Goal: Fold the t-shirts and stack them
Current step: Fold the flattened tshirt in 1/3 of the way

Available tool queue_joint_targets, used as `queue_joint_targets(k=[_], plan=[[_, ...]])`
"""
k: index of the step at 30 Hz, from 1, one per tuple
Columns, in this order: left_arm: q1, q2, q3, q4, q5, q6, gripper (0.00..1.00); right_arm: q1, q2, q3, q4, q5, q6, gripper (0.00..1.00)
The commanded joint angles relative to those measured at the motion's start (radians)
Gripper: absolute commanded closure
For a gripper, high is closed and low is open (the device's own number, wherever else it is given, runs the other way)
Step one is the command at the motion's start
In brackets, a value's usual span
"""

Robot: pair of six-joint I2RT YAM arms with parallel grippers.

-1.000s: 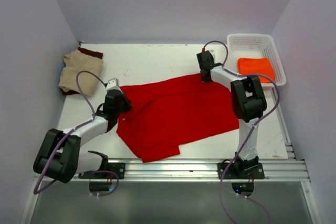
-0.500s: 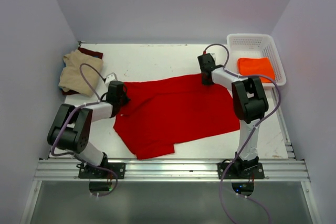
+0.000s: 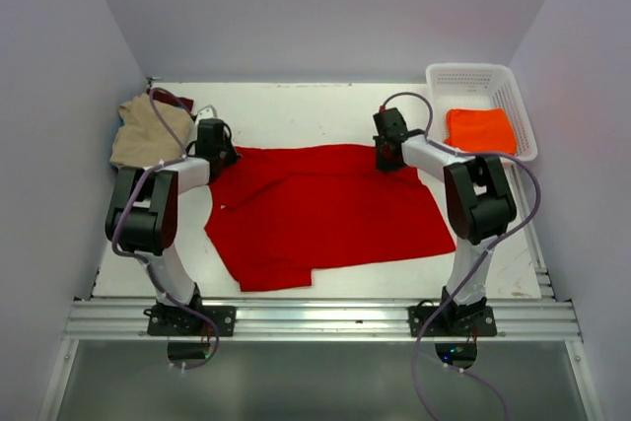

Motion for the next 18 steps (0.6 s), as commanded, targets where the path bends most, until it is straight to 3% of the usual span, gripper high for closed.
queue_joint_targets(k=[1, 4, 5, 7, 8, 11, 18], plan=[[0.010, -0.049, -0.018, 0.047, 0.096, 0.049, 1.00, 0.053, -0.163, -0.038, 0.086, -0.186, 0.000, 1.00], [0.010, -0.125, -0.046, 0.038, 0.130, 0.063, 1.00, 0.081, -0.221, -0.026, 0.096, -0.260, 0.024, 0.93], [0.010, -0.145, -0.052, 0.023, 0.132, 0.063, 1.00, 0.111, -0.226, -0.018, 0.086, -0.277, 0.024, 0.79], [0.002, -0.210, -0.058, -0.055, 0.179, 0.049, 0.99, 0.151, -0.244, -0.015, 0.076, -0.268, 0.024, 0.70], [-0.002, -0.234, -0.076, -0.086, 0.178, 0.042, 0.81, 0.168, -0.249, -0.021, 0.079, -0.280, 0.029, 0.61], [-0.019, -0.351, -0.154, -0.202, 0.153, 0.029, 0.63, 0.216, -0.263, -0.059, 0.112, -0.311, 0.069, 0.48], [-0.027, -0.596, -0.354, -0.356, 0.229, 0.019, 0.59, 0.288, -0.264, -0.145, 0.181, -0.356, 0.156, 0.49]])
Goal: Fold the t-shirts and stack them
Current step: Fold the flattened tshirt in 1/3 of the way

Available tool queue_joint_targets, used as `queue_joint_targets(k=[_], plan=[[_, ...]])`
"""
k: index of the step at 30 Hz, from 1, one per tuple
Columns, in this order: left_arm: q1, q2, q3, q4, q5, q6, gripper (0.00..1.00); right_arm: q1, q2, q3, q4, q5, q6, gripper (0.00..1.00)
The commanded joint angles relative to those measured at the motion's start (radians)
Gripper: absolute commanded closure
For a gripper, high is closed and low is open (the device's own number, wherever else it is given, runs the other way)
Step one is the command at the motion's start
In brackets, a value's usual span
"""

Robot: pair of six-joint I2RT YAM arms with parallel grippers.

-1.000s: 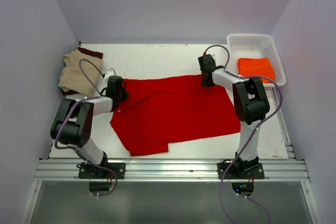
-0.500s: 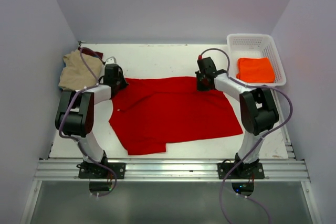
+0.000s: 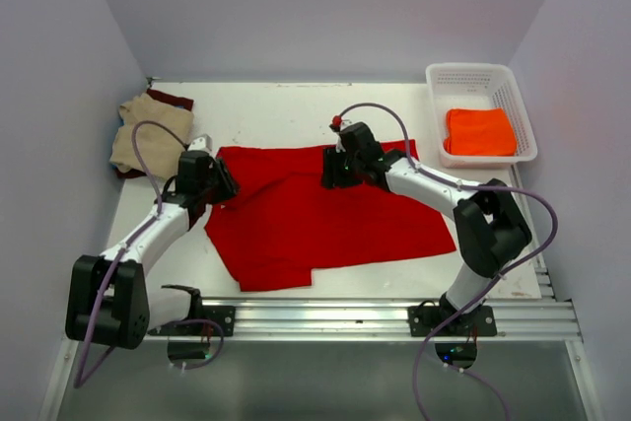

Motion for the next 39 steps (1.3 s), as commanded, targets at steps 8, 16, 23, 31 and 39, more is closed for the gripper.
queue_joint_targets(k=[8, 16, 23, 31, 39], plan=[[-0.042, -0.151, -0.169, -0.174, 0.050, -0.029, 0.63, 0.055, 0.038, -0.034, 0.139, -0.111, 0.126, 0.53], [-0.042, -0.068, -0.185, -0.059, 0.008, -0.028, 0.72, 0.084, 0.104, 0.000, 0.139, -0.099, 0.115, 0.56], [-0.042, -0.016, -0.171, 0.048, -0.044, -0.043, 0.80, 0.097, 0.124, 0.002, 0.144, -0.091, 0.115, 0.58], [-0.042, 0.013, -0.099, 0.073, -0.096, -0.041, 0.83, 0.117, 0.156, 0.040, 0.156, -0.126, 0.114, 0.60], [-0.042, 0.116, -0.055, 0.156, -0.111, -0.046, 0.86, 0.173, 0.273, 0.185, 0.160, -0.183, 0.124, 0.60]])
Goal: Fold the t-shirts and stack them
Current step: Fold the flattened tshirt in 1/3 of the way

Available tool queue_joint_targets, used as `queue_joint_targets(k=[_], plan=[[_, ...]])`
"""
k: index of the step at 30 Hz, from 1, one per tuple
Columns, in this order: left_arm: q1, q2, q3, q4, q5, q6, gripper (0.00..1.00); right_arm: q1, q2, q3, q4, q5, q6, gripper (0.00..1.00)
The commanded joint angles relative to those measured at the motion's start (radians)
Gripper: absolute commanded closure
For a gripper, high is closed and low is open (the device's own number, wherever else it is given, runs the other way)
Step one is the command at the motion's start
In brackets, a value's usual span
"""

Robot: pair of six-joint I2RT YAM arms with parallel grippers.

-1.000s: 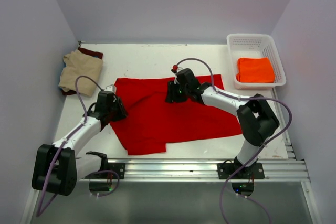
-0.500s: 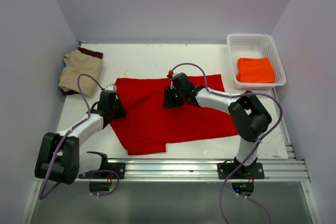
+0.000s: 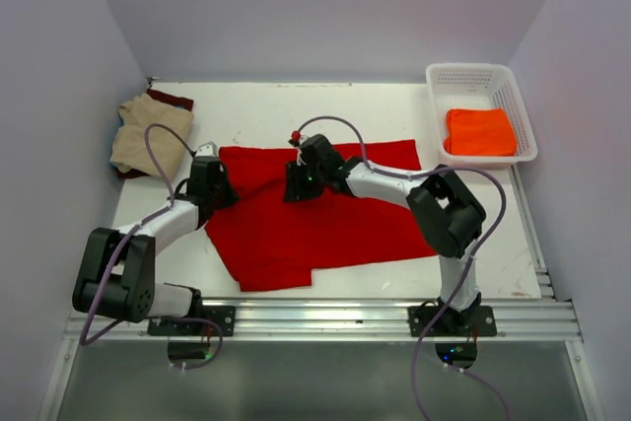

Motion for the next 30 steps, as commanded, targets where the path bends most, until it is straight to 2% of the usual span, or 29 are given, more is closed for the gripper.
queue_joint_targets(k=[1, 11, 20, 30], plan=[[-0.004, 0.038, 0.051, 0.078, -0.024, -0.022, 0.86, 0.031, 0.051, 0.105, 0.020, -0.042, 0.010, 0.60], [-0.003, 0.027, 0.085, 0.080, -0.055, -0.015, 0.88, 0.064, 0.231, 0.347, -0.052, -0.071, 0.021, 0.60], [0.007, 0.024, 0.099, 0.110, -0.078, -0.025, 0.91, 0.077, 0.318, 0.450, -0.078, -0.077, 0.030, 0.61], [0.016, 0.087, 0.137, 0.132, -0.061, -0.028, 0.92, 0.097, 0.408, 0.608, -0.140, -0.067, -0.002, 0.57]])
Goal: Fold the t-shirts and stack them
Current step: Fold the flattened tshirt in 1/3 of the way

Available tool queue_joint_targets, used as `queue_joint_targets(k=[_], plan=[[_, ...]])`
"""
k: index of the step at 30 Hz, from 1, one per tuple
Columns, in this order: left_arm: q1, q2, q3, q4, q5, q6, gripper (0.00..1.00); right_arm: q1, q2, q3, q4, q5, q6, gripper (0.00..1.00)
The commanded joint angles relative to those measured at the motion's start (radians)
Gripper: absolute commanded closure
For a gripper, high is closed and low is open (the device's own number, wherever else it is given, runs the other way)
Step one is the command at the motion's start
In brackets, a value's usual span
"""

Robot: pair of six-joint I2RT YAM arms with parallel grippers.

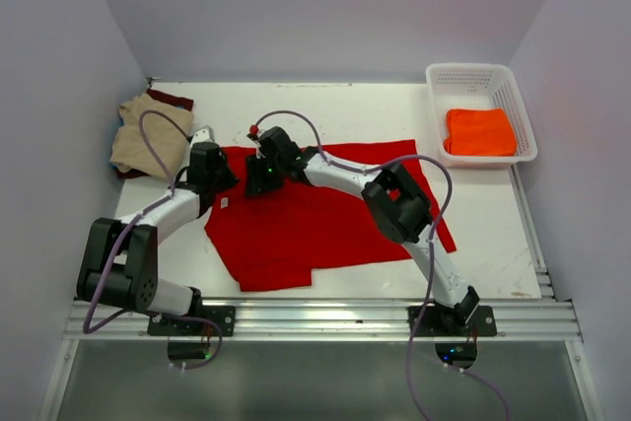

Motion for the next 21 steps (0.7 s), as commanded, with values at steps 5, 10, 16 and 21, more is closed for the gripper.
queue_joint_targets(k=[5, 10, 16, 21], plan=[[0.011, 0.031, 0.042, 0.071, -0.002, -0.010, 0.93, 0.009, 0.063, 0.149, -0.071, -0.010, -0.028, 0.55], [0.020, 0.038, 0.039, 0.073, 0.007, -0.010, 0.93, 0.010, 0.097, 0.181, -0.094, -0.004, -0.034, 0.55], [0.030, 0.038, 0.036, 0.079, 0.030, -0.019, 0.93, 0.012, 0.102, 0.177, -0.090, 0.018, -0.059, 0.57], [0.033, 0.028, 0.028, 0.079, 0.030, -0.018, 0.94, 0.012, 0.106, 0.197, -0.111, 0.038, -0.100, 0.58]])
